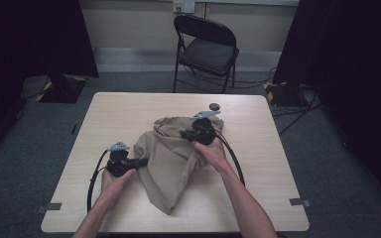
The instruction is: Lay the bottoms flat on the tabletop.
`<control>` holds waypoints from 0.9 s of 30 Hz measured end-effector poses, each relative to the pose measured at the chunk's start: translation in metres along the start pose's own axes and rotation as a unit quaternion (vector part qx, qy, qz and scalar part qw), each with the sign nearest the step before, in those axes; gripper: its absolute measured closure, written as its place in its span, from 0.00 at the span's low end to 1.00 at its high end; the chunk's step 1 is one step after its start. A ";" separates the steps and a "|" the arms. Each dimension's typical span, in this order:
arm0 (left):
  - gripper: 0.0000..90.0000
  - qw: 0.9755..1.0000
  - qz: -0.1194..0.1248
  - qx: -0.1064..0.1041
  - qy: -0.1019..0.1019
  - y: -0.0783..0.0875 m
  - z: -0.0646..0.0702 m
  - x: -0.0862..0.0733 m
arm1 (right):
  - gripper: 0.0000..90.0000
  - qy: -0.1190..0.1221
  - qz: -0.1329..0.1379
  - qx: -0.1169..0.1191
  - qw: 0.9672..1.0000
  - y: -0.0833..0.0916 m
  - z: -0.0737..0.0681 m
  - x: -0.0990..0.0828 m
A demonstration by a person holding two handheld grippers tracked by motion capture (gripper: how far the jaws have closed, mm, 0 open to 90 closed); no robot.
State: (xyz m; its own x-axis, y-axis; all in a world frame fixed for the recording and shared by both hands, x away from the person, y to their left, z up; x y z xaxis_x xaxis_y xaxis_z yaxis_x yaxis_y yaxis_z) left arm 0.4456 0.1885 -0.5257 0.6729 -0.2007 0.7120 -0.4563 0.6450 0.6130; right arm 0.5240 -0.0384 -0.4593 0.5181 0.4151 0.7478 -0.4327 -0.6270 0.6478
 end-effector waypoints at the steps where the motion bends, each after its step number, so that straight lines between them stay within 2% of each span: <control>1: 0.96 1.000 0.003 0.003 -0.002 0.004 -0.001 0.001 | 0.99 0.001 0.011 0.000 1.000 0.012 0.001 -0.004; 7: 0.96 1.000 0.010 0.006 0.002 0.014 -0.004 0.002 | 0.99 -0.014 0.043 -0.017 0.999 0.049 0.012 -0.022; 11: 0.96 1.000 0.020 0.004 0.008 0.022 -0.007 0.002 | 0.99 -0.025 0.052 -0.033 0.998 0.069 0.023 -0.040; 12: 0.96 1.000 0.020 0.004 0.008 0.022 -0.007 0.002 | 0.99 -0.025 0.052 -0.033 0.998 0.069 0.023 -0.040; 17: 0.96 1.000 0.026 0.000 0.010 0.029 -0.005 0.000 | 0.99 -0.041 0.071 -0.054 0.995 0.104 0.036 -0.070; 21: 0.96 1.000 0.026 0.000 0.006 0.033 -0.005 0.000 | 0.99 -0.051 0.071 -0.067 0.994 0.121 0.043 -0.089; 24: 0.96 1.000 0.026 -0.001 0.002 0.035 -0.003 0.000 | 0.99 -0.057 0.069 -0.071 0.993 0.125 0.044 -0.099; 25: 0.96 1.000 0.027 -0.002 -0.001 0.038 -0.001 0.000 | 0.99 -0.061 0.063 -0.075 0.993 0.130 0.045 -0.113; 26: 0.96 1.000 0.027 -0.002 -0.001 0.038 -0.001 0.000 | 0.99 -0.061 0.063 -0.075 0.993 0.130 0.045 -0.113; 27: 0.96 1.000 0.027 -0.003 -0.003 0.040 0.001 0.000 | 0.99 -0.067 0.060 -0.079 0.993 0.134 0.046 -0.124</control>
Point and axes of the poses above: each handheld gripper's, and its own axes: y roughly backward along the jaws, x roughly out of its top, z roughly to its right, the point moved 6 cm from there along -y, roughly forward along the jaws, and after that the axes turned 5 degrees about -z, right-handed, at the moved point
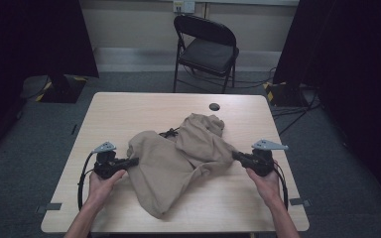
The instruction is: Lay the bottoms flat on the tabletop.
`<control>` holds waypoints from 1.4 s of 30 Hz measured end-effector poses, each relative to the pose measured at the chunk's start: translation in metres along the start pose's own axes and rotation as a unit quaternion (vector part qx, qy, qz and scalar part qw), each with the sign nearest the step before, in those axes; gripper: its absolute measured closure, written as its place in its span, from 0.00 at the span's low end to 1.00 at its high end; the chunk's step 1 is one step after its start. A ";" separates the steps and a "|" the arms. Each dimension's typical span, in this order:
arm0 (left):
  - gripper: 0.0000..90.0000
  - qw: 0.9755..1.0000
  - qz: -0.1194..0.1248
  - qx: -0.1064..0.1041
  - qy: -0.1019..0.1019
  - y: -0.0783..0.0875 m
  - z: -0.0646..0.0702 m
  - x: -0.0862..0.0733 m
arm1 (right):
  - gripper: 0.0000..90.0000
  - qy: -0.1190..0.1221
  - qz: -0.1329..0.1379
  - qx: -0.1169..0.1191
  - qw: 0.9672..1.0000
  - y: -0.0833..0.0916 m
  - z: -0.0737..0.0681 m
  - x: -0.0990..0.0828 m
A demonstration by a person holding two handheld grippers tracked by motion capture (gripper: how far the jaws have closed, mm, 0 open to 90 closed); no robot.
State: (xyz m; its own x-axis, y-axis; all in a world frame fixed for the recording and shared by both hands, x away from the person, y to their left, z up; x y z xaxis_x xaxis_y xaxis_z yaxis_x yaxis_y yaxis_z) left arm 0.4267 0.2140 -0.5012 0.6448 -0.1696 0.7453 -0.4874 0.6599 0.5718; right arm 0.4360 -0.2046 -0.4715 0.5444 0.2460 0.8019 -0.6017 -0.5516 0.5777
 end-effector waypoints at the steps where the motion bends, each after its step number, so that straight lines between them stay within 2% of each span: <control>1: 0.96 1.000 0.002 0.000 0.000 0.000 0.000 0.000 | 0.99 -0.002 -0.002 -0.003 1.000 0.003 0.002 -0.005; 7: 0.96 1.000 -0.001 0.000 -0.005 0.003 0.002 -0.001 | 0.99 -0.019 -0.018 -0.021 0.999 0.018 0.017 -0.031; 11: 0.96 1.000 -0.005 -0.002 -0.005 0.005 0.003 -0.005 | 0.98 -0.023 -0.038 -0.038 0.998 0.025 0.026 -0.046; 13: 0.96 1.000 -0.011 -0.009 -0.004 0.006 0.004 -0.014 | 0.98 -0.024 -0.047 -0.043 0.998 0.028 0.030 -0.054; 15: 0.96 1.000 -0.018 -0.010 -0.004 0.006 0.006 -0.020 | 0.90 -0.023 -0.055 -0.047 0.997 0.031 0.031 -0.060; 17: 0.96 0.999 -0.028 -0.014 -0.006 0.007 0.009 -0.024 | 0.74 -0.021 -0.052 -0.049 0.997 0.033 0.031 -0.061; 18: 0.96 0.999 -0.034 -0.016 -0.013 0.008 0.012 -0.026 | 0.64 -0.019 -0.045 -0.050 0.998 0.033 0.030 -0.058; 19: 0.94 0.999 -0.038 -0.016 -0.019 0.009 0.015 -0.027 | 0.58 -0.018 -0.039 -0.053 0.998 0.034 0.029 -0.051; 21: 0.83 0.999 -0.037 -0.018 -0.022 0.011 0.016 -0.026 | 0.51 -0.014 -0.021 -0.043 0.999 0.033 0.024 -0.037; 22: 0.77 0.999 -0.024 -0.022 -0.019 0.017 0.017 -0.022 | 0.47 -0.012 -0.013 -0.035 0.999 0.029 0.019 -0.024; 24: 0.73 1.000 -0.008 -0.015 -0.023 0.025 0.015 -0.012 | 0.45 0.000 -0.009 -0.021 1.000 0.018 0.009 -0.006; 26: 0.67 1.000 0.017 -0.013 -0.011 0.031 0.010 0.000 | 0.42 0.014 -0.010 -0.003 1.000 0.000 -0.003 0.015; 27: 0.65 1.000 0.017 -0.013 -0.011 0.031 0.010 0.000 | 0.40 0.020 -0.016 0.005 1.000 -0.011 -0.008 0.023; 28: 0.60 0.999 0.038 0.004 0.003 0.034 0.003 0.011 | 0.40 0.026 -0.021 0.011 0.999 -0.024 -0.015 0.033; 29: 0.56 0.999 0.047 0.017 0.015 0.033 -0.003 0.017 | 0.40 0.027 -0.020 0.017 0.999 -0.032 -0.018 0.039; 30: 0.52 0.998 0.049 0.030 0.021 0.030 -0.007 0.019 | 0.40 0.024 -0.022 0.024 0.999 -0.044 -0.022 0.048; 33: 0.47 0.997 0.049 0.041 0.052 0.013 -0.023 0.020 | 0.39 0.026 -0.035 0.017 0.999 -0.069 -0.025 0.060; 35: 0.43 0.996 0.042 0.037 0.072 -0.002 -0.031 0.018 | 0.43 0.027 -0.046 0.009 0.999 -0.082 -0.025 0.065; 36: 0.43 0.996 0.038 0.038 0.077 -0.007 -0.032 0.017 | 0.62 0.032 -0.053 0.014 0.998 -0.087 -0.025 0.066; 37: 0.42 0.996 0.033 0.031 0.077 -0.012 -0.032 0.016 | 0.75 0.034 -0.055 0.015 0.998 -0.088 -0.026 0.065; 38: 0.45 0.997 0.028 0.025 0.073 -0.016 -0.031 0.015 | 0.89 0.031 -0.049 0.012 0.998 -0.087 -0.026 0.066; 39: 0.52 0.997 0.028 0.025 0.073 -0.016 -0.031 0.015 | 0.98 0.028 -0.039 0.019 0.999 -0.083 -0.027 0.067; 40: 0.52 0.997 0.026 0.016 0.069 -0.019 -0.029 0.015 | 0.98 0.028 -0.039 0.019 0.999 -0.083 -0.027 0.067; 41: 0.66 0.998 0.025 0.011 0.064 -0.020 -0.026 0.015 | 1.00 0.034 -0.016 0.027 0.999 -0.067 -0.030 0.068; 42: 0.74 0.998 0.022 0.007 0.058 -0.019 -0.023 0.015 | 1.00 0.039 -0.011 0.025 0.999 -0.058 -0.031 0.067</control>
Point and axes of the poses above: each handheld gripper's, and its own axes: y roughly backward along the jaws, x roughly out of its top, z roughly to its right, the point moved 6 cm from there along -y, roughly forward along the jaws, and after that the axes turned 5 degrees about -z, right-handed, at the moved point
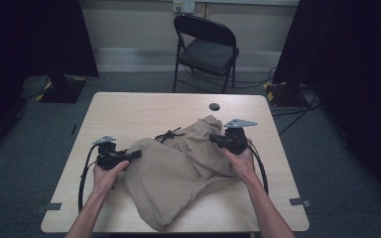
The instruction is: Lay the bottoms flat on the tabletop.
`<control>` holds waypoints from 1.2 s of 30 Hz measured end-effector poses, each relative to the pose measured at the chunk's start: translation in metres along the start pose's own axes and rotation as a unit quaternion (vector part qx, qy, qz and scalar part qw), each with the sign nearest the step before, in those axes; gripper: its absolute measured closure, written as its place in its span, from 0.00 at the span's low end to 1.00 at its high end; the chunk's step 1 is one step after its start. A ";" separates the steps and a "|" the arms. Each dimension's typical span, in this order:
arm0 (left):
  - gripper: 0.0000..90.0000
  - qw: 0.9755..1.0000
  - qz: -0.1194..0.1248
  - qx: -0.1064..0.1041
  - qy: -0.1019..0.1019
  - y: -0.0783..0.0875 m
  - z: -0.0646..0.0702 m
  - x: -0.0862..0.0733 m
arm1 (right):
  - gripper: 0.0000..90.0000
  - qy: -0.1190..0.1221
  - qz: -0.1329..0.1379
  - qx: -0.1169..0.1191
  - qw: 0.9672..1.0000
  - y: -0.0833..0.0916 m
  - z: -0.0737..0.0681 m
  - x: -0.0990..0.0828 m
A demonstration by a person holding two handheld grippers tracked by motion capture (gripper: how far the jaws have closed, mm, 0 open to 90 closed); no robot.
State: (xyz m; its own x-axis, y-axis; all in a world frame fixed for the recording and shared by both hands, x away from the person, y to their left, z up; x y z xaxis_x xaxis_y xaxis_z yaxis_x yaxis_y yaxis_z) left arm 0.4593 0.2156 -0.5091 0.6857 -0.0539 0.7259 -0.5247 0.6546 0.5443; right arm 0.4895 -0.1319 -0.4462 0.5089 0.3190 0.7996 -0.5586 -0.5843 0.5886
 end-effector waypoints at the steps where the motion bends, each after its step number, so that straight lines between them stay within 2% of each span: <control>1: 0.79 1.000 0.003 -0.005 -0.002 0.002 0.001 0.001 | 1.00 0.003 0.004 -0.003 1.000 0.007 0.000 -0.001; 2: 0.84 1.000 0.008 -0.012 -0.004 0.004 0.003 0.002 | 1.00 0.005 0.009 -0.005 1.000 0.018 0.000 -0.004; 3: 0.88 1.000 0.008 -0.012 -0.004 0.004 0.003 0.002 | 1.00 0.005 0.009 -0.005 1.000 0.018 0.000 -0.004; 4: 0.91 1.000 0.014 -0.021 -0.001 0.007 0.006 0.003 | 1.00 0.004 0.014 -0.014 1.000 0.041 0.004 -0.015; 7: 0.94 1.000 0.015 -0.025 -0.008 0.009 0.010 0.003 | 1.00 -0.005 0.011 -0.031 0.999 0.064 0.014 -0.039; 8: 0.94 0.999 0.012 -0.028 -0.016 0.010 0.012 0.003 | 1.00 -0.011 0.007 -0.037 0.999 0.070 0.019 -0.050; 10: 0.95 0.999 0.010 -0.030 -0.018 0.011 0.014 0.002 | 1.00 -0.025 -0.002 -0.044 0.999 0.080 0.026 -0.071; 14: 0.94 0.999 0.012 -0.035 -0.022 0.011 0.019 0.003 | 1.00 -0.054 -0.033 -0.048 0.997 0.085 0.035 -0.115; 15: 0.94 0.999 0.012 -0.035 -0.022 0.011 0.019 0.003 | 1.00 -0.058 -0.040 -0.048 0.996 0.085 0.036 -0.122; 16: 0.94 0.999 0.010 -0.034 -0.023 0.011 0.020 0.002 | 1.00 -0.058 -0.040 -0.048 0.996 0.085 0.036 -0.122; 17: 0.94 0.999 0.010 -0.038 -0.025 0.010 0.022 0.002 | 1.00 -0.070 -0.064 -0.055 0.994 0.082 0.043 -0.143; 19: 0.94 0.998 0.005 -0.043 -0.034 0.011 0.027 0.000 | 1.00 -0.074 -0.085 -0.063 0.992 0.080 0.048 -0.155; 21: 0.94 0.997 0.000 -0.055 -0.045 0.012 0.036 -0.002 | 0.84 -0.077 -0.082 -0.069 0.991 0.082 0.051 -0.154; 23: 0.95 0.997 -0.001 -0.062 -0.050 0.012 0.040 -0.004 | 0.68 -0.080 -0.058 -0.072 0.993 0.087 0.052 -0.142; 24: 0.95 0.995 -0.018 -0.075 -0.068 0.011 0.051 -0.011 | 0.62 -0.080 -0.045 -0.073 0.993 0.088 0.052 -0.132; 25: 0.95 0.995 -0.018 -0.075 -0.068 0.011 0.051 -0.011 | 0.62 -0.080 -0.045 -0.073 0.993 0.088 0.052 -0.132; 26: 0.95 0.992 -0.038 -0.083 -0.083 0.010 0.059 -0.022 | 0.58 -0.072 -0.026 -0.078 0.994 0.088 0.050 -0.115; 27: 0.95 0.991 -0.046 -0.085 -0.089 0.010 0.063 -0.028 | 0.57 -0.069 -0.020 -0.077 0.994 0.088 0.050 -0.108; 28: 0.95 0.990 -0.053 -0.091 -0.090 0.009 0.065 -0.035 | 0.57 -0.063 -0.012 -0.076 0.995 0.087 0.049 -0.099; 30: 0.95 0.988 -0.078 -0.088 -0.096 0.007 0.068 -0.047 | 0.56 -0.060 0.003 -0.075 0.995 0.085 0.047 -0.080; 31: 0.95 0.988 -0.078 -0.088 -0.096 0.007 0.068 -0.047 | 0.56 -0.057 0.012 -0.076 0.995 0.083 0.047 -0.071; 32: 0.95 0.985 -0.100 -0.092 -0.102 0.005 0.071 -0.058 | 0.56 -0.058 0.017 -0.073 0.996 0.080 0.046 -0.062; 33: 0.95 0.983 -0.113 -0.093 -0.106 0.004 0.072 -0.063 | 0.55 -0.056 0.021 -0.071 0.996 0.078 0.046 -0.057; 34: 0.95 0.982 -0.122 -0.095 -0.110 0.004 0.074 -0.068 | 0.55 -0.055 0.023 -0.068 0.996 0.073 0.045 -0.050; 35: 0.95 0.982 -0.122 -0.095 -0.110 0.004 0.074 -0.068 | 0.55 -0.055 0.023 -0.068 0.996 0.073 0.045 -0.050; 36: 0.94 0.979 -0.139 -0.093 -0.117 0.004 0.075 -0.076 | 0.53 -0.052 0.022 -0.059 0.997 0.061 0.042 -0.040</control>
Point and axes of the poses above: each handheld gripper's, and its own axes: y roughly backward along the jaws, x roughly out of its top, z roughly to its right, the point moved 6 cm from there along -y, roughly forward along the jaws, and after that the axes turned 5 degrees about -z, right-handed, at the moved point
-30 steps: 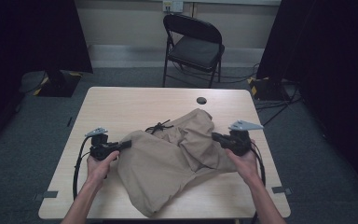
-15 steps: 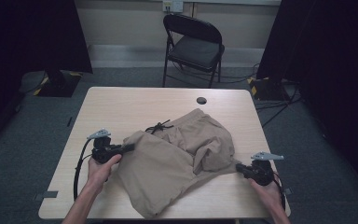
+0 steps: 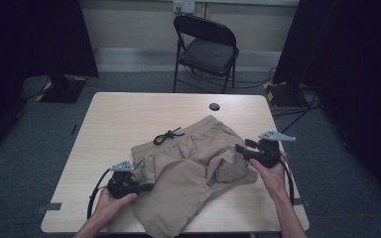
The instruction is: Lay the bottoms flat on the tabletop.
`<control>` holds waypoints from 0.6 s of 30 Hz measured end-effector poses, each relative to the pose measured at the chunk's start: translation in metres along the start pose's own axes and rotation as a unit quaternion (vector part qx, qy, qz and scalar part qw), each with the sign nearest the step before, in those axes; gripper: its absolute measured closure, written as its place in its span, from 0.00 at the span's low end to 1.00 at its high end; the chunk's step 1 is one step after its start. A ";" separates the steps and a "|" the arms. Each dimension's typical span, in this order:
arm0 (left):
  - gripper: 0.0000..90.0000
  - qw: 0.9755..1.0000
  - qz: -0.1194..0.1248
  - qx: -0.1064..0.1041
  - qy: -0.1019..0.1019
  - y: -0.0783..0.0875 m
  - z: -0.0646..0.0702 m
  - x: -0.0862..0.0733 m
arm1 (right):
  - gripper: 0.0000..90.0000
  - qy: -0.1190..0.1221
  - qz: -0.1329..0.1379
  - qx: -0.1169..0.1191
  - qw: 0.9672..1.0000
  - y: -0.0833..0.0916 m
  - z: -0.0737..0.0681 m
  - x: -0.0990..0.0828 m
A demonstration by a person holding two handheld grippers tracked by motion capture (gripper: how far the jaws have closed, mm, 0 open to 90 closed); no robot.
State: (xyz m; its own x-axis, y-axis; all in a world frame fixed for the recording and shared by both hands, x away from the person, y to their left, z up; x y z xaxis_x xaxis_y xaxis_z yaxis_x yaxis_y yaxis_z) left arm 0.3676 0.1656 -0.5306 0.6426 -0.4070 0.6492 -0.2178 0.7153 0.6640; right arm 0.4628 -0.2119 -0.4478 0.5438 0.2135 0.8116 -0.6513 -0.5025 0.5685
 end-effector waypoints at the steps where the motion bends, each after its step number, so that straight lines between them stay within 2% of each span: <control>1: 0.92 1.000 0.001 -0.003 0.003 0.000 0.001 -0.002 | 0.52 0.001 -0.004 0.005 1.000 -0.005 -0.002 0.002; 4: 0.82 1.000 0.021 -0.007 0.006 0.008 0.002 0.001 | 0.49 -0.002 -0.030 0.026 0.999 -0.029 -0.008 0.001; 5: 0.80 1.000 0.021 -0.007 0.006 0.008 0.002 0.001 | 0.47 -0.001 -0.043 0.030 0.999 -0.037 -0.010 -0.003; 6: 0.75 0.999 0.042 0.000 0.008 0.016 0.000 0.009 | 0.47 0.002 -0.064 0.031 0.998 -0.047 -0.010 -0.009; 8: 0.70 0.998 0.061 0.000 0.015 0.023 -0.002 0.015 | 0.48 -0.003 -0.081 0.033 0.996 -0.058 -0.010 -0.018; 9: 0.66 0.998 0.061 0.000 0.015 0.023 -0.002 0.015 | 0.50 -0.006 -0.091 0.036 0.995 -0.062 -0.011 -0.025; 10: 0.63 0.996 0.088 0.007 0.022 0.034 -0.007 0.024 | 0.52 -0.004 -0.105 0.035 0.994 -0.066 -0.011 -0.034; 11: 0.62 0.995 0.098 0.007 0.024 0.038 -0.010 0.029 | 0.54 -0.003 -0.117 0.038 0.992 -0.068 -0.013 -0.041; 12: 0.62 0.994 0.108 0.017 0.026 0.043 -0.013 0.035 | 0.56 0.003 -0.123 0.041 0.992 -0.069 -0.015 -0.046; 14: 0.59 0.991 0.127 0.026 0.036 0.048 -0.019 0.047 | 0.58 0.016 -0.129 0.036 0.991 -0.066 -0.018 -0.054; 15: 0.56 0.991 0.127 0.026 0.036 0.048 -0.019 0.047 | 0.58 0.016 -0.129 0.036 0.991 -0.066 -0.018 -0.054; 16: 0.55 0.986 0.154 0.026 0.049 0.053 -0.026 0.061 | 0.60 0.011 -0.127 0.043 0.991 -0.059 -0.022 -0.062; 18: 0.56 0.983 0.173 0.028 0.057 0.054 -0.030 0.073 | 0.60 0.023 -0.129 0.046 0.990 -0.052 -0.026 -0.068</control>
State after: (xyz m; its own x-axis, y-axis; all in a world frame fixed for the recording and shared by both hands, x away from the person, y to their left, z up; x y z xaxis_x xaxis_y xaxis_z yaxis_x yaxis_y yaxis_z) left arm 0.4248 0.1923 -0.4586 0.6002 -0.0769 0.7961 -0.4761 0.7655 0.4329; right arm 0.4455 -0.1783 -0.5292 0.6594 0.3810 0.6482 -0.4421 -0.5008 0.7441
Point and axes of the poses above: each handheld gripper's, and its own axes: y roughly backward along the jaws, x roughly out of its top, z roughly to its right, the point moved 6 cm from there along -y, roughly forward along the jaws, and after that the axes turned 5 degrees about -z, right-handed, at the moved point
